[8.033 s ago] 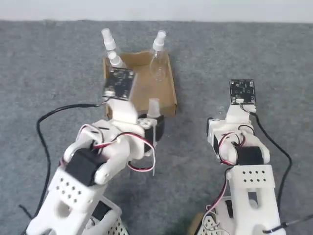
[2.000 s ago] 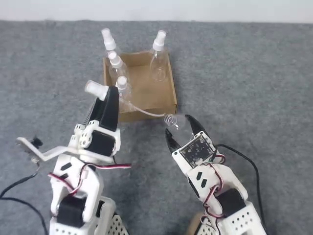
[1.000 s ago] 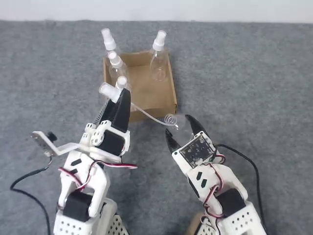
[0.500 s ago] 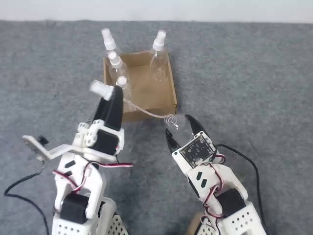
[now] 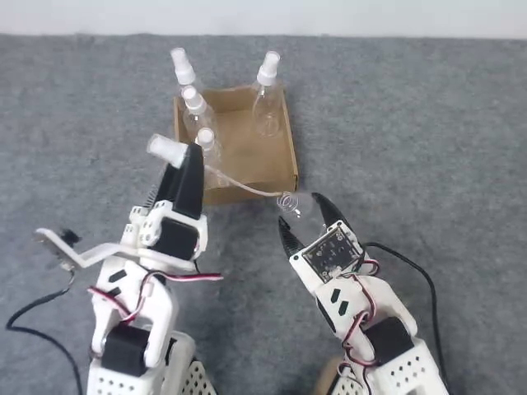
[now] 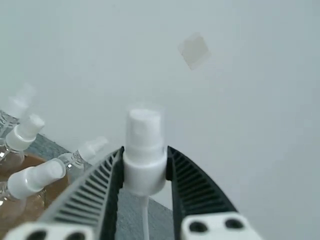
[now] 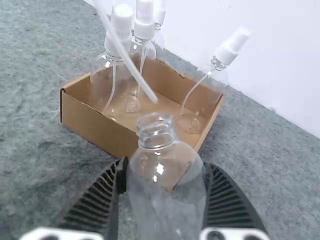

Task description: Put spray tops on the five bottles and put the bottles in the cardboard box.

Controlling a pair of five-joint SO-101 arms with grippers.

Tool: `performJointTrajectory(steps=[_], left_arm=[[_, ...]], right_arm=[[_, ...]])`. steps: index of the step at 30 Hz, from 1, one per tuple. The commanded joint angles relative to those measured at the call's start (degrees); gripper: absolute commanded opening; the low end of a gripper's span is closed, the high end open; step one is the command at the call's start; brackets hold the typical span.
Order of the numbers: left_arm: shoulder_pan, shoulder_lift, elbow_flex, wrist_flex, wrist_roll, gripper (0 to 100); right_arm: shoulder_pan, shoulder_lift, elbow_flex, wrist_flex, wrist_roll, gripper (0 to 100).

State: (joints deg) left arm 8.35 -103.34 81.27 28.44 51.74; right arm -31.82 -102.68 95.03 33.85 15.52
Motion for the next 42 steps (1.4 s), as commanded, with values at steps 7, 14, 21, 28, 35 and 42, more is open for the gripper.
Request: performJointTrajectory(steps=[7,14,21,28,35,42], left_arm=[[2.73,-1.14,0.84,0.79,-0.18,1],[6.33,-1.14,2.68,0.79,-2.11,1],[6.77,-1.14,3.12,0.79,-2.11,1],[6.33,-1.23,1.98,-0.44,-2.11,1],[0.62,-1.32,-4.18,3.08,-1.76,1],[-5.63,-1.32,-5.76,3.96,-2.11,1]], right_arm=[[-0.48,-1.36,1.41,-1.63,0.26,8.4],[-0.48,-1.36,1.41,-1.54,0.26,8.4],[-0.48,-1.36,1.41,-1.54,0.26,8.4],[-0.48,-1.36,1.32,-1.54,0.26,8.4],[-0.48,-1.36,1.32,-1.54,0.26,8.4],[-2.42,-1.36,1.32,-1.63,0.26,8.4]])
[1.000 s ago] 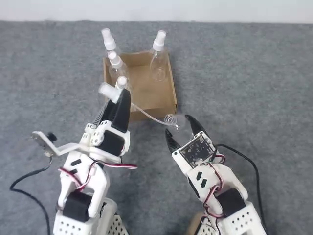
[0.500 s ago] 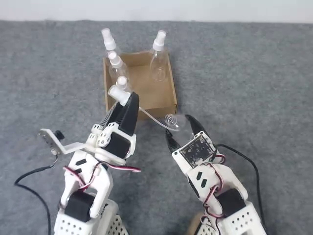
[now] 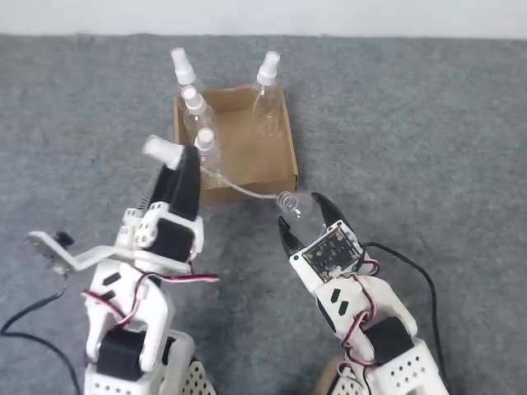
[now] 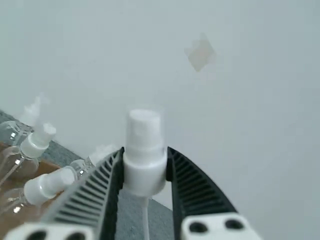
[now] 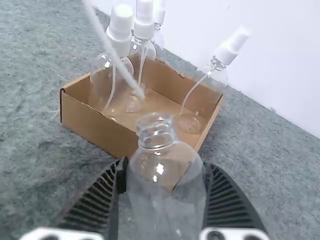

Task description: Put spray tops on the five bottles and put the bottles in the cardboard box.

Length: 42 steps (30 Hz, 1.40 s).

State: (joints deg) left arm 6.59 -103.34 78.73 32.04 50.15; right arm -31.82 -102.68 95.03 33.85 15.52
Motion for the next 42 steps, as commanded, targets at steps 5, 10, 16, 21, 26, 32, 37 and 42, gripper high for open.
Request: performJointTrajectory(steps=[5,10,16,21,26,32,37,42], left_arm=[[-10.20,-1.32,-2.33,0.44,-0.09,1],[-10.81,-1.32,-1.98,5.45,4.66,1],[-10.81,-1.32,-2.33,6.77,5.98,1],[-10.73,-1.32,-6.73,11.08,5.98,1],[-6.24,-1.32,-9.10,16.62,5.98,1],[-4.22,-1.32,-9.10,16.79,5.98,1],[-4.13,-1.32,-9.01,16.53,5.98,1],[-4.66,-1.32,-10.42,14.68,5.98,1]], right_arm=[[-5.14,-1.36,1.32,-1.63,0.62,8.4],[-5.67,-1.36,1.14,-1.63,0.70,8.4],[-5.67,-1.36,1.32,-1.63,0.88,8.3],[-5.67,-1.36,1.32,-1.63,5.89,8.3],[-5.67,-1.36,1.32,-1.63,6.07,8.3],[-5.67,-1.36,1.32,-1.63,6.33,8.3],[-5.67,-1.36,1.32,-1.54,6.33,8.3],[-5.67,-1.36,1.32,-1.45,6.33,8.3]])
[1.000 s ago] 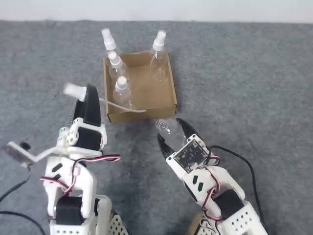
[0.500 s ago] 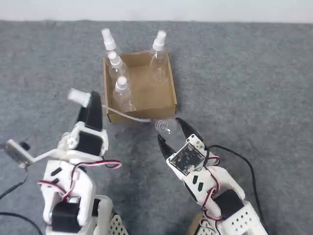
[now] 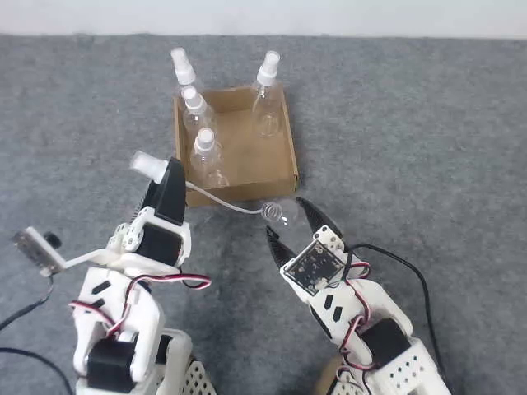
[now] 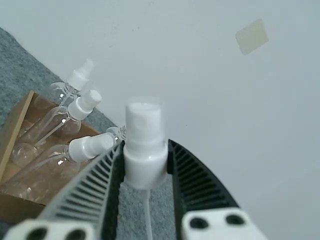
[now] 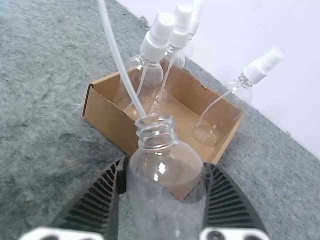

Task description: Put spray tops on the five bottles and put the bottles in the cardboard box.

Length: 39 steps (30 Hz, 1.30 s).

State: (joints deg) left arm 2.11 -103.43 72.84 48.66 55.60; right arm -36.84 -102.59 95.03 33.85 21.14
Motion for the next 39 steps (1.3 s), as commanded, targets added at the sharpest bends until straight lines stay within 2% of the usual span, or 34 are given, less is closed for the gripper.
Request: performJointTrajectory(steps=[1,11,23,30,39], left_arm=[[-0.18,-1.23,-5.23,-1.67,0.53,1],[0.18,-1.23,-6.55,1.76,0.44,1],[0.62,-1.23,2.68,-5.71,0.18,1],[7.74,-1.23,5.14,-5.89,-2.11,1],[10.29,-1.14,7.25,-5.89,-2.29,1]], right_arm=[[-0.66,-1.45,1.32,-1.45,0.70,8.3],[-0.66,-1.45,1.32,-1.27,0.62,8.3],[-0.75,-1.45,1.32,-1.54,0.35,8.3],[-0.75,-1.45,1.32,-1.54,0.35,8.3],[-0.75,-1.45,1.41,-1.45,0.35,8.3]])
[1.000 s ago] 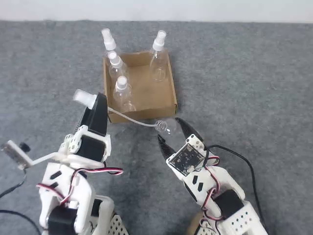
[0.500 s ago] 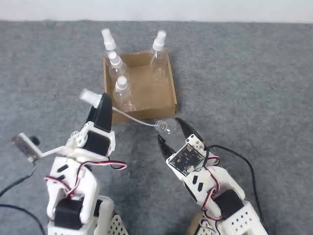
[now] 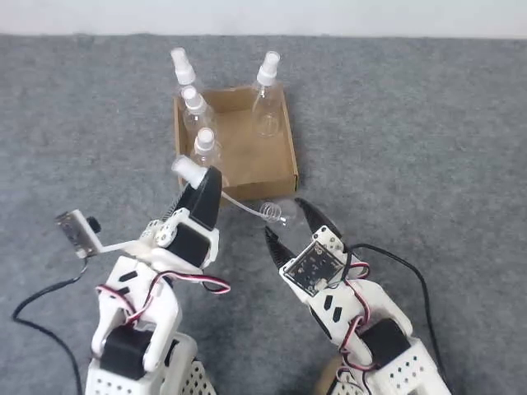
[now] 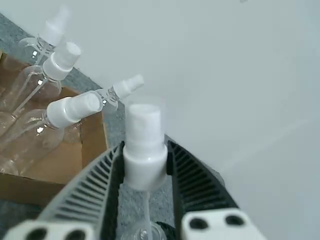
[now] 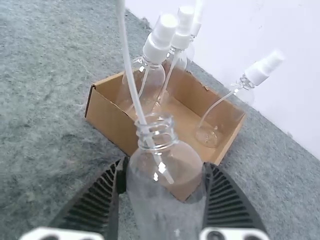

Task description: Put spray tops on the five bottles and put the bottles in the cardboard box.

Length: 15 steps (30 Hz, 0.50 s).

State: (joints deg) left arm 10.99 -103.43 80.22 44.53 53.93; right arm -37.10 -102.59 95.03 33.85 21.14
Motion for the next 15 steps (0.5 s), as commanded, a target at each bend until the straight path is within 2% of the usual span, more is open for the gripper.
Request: performJointTrajectory(steps=[1,9,15], left_arm=[[2.11,-1.14,-0.04,-1.58,-0.70,1],[10.37,-1.14,3.65,-1.76,-6.15,1],[12.48,-1.14,4.62,-1.85,-7.03,1]], right_arm=[[-0.48,-1.45,1.41,-1.36,0.35,8.3],[-0.48,-1.45,1.41,-1.01,0.26,8.3],[-0.48,-1.45,1.41,-1.01,0.26,8.3]])
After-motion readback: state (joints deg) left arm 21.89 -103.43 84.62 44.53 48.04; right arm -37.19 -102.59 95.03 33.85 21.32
